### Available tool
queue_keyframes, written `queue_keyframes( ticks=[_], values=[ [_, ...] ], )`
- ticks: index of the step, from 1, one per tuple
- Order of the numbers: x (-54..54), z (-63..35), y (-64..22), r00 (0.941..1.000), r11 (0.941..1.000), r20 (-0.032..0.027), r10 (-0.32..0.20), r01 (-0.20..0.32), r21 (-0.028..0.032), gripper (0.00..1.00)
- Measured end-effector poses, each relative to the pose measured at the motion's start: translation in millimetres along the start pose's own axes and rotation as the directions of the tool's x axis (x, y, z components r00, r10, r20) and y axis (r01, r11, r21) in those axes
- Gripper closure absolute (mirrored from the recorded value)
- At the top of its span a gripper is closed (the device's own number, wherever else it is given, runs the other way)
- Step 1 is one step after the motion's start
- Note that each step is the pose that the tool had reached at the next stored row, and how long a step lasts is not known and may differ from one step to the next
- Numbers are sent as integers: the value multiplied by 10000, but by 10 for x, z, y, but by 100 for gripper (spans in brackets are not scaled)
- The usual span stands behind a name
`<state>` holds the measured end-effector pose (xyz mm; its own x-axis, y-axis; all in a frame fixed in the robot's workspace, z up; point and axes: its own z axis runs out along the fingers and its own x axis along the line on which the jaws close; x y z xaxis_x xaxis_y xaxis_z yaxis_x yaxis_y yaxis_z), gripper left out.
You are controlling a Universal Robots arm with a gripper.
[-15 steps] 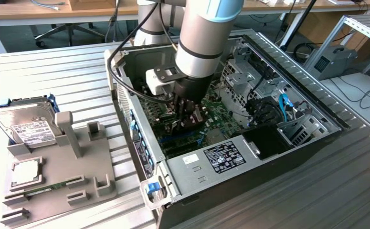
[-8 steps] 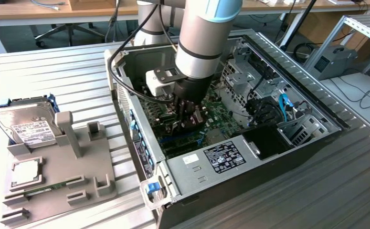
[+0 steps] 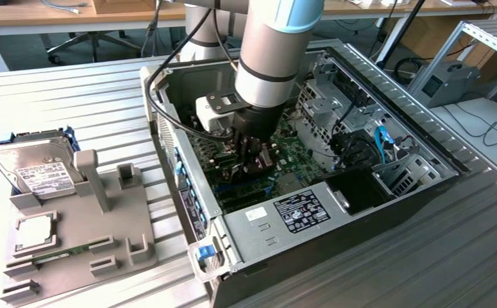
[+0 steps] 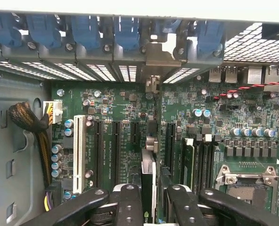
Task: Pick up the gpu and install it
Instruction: 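Insert the gpu into the slot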
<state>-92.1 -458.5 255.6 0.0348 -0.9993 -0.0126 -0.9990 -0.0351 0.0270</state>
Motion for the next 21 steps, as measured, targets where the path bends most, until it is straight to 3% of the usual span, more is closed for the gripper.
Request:
queue_keyframes(
  ticks=[5, 8, 10, 13, 16, 20, 21],
  values=[
    [-1, 4, 0, 10000, 10000, 8, -1, 1, 3, 73],
    [0, 0, 0, 10000, 10000, 0, 0, 0, 0, 60],
    [-4, -16, 0, 10000, 10000, -75, 2, -2, -3, 60],
    [-34, -146, 3, 9998, 10000, -217, 6, -6, -8, 60],
    [-63, -287, 6, 9996, 10000, -293, 8, -9, -9, 60],
    [-89, -311, -11, 9994, 10000, -337, 7, -8, -39, 62],
    [-90, -310, -26, 9994, 10000, -342, 8, -10, -69, 69]
  ],
)
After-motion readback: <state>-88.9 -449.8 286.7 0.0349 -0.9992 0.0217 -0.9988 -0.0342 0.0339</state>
